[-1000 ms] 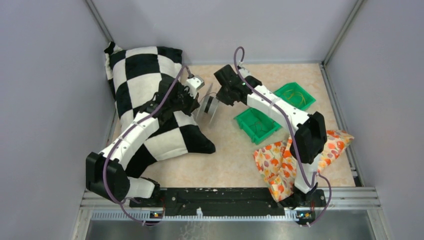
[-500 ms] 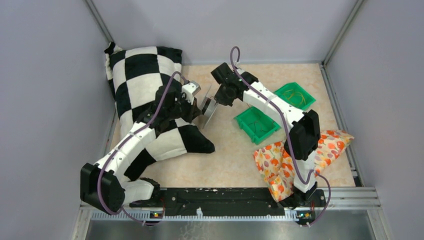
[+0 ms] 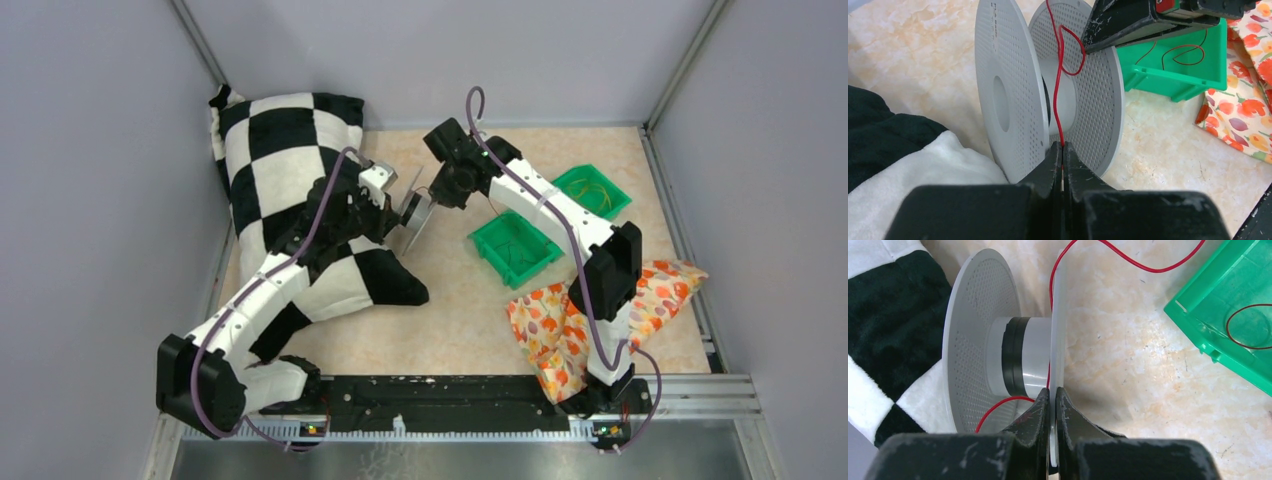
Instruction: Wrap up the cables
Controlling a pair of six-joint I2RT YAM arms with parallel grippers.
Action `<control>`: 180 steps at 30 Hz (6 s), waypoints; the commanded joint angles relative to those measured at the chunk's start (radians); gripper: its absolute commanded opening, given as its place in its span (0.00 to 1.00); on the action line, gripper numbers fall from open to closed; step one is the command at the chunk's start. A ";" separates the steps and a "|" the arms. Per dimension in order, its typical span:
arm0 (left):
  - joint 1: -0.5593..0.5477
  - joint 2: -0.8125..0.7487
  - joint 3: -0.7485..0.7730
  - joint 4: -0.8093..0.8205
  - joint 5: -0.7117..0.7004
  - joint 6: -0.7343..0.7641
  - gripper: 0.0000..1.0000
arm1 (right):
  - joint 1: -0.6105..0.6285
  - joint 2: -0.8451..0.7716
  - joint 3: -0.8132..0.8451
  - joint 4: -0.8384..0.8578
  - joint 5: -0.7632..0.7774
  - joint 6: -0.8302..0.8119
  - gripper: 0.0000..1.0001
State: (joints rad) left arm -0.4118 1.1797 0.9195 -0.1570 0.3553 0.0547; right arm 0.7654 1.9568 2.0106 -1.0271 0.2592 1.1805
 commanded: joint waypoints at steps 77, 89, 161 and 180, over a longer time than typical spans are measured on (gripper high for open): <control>-0.192 0.095 -0.124 0.356 -0.506 0.085 0.46 | 0.015 -0.067 -0.001 0.006 -0.026 0.092 0.00; -0.189 0.093 -0.111 0.321 -0.440 0.073 0.00 | 0.013 -0.080 -0.020 0.011 -0.022 0.100 0.00; -0.002 -0.004 0.824 -0.461 -0.177 -0.273 0.00 | -0.186 -0.446 -1.149 1.406 -0.415 -1.190 0.79; 0.005 -0.019 0.855 -0.454 -0.179 -0.294 0.00 | -0.201 -0.273 -1.083 1.519 -0.411 -1.009 0.00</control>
State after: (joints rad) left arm -0.4126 1.1893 1.7298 -0.7109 0.1722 -0.2123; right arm 0.5781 1.6890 0.8650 0.4564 -0.1276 0.1482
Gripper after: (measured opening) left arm 0.028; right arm 0.185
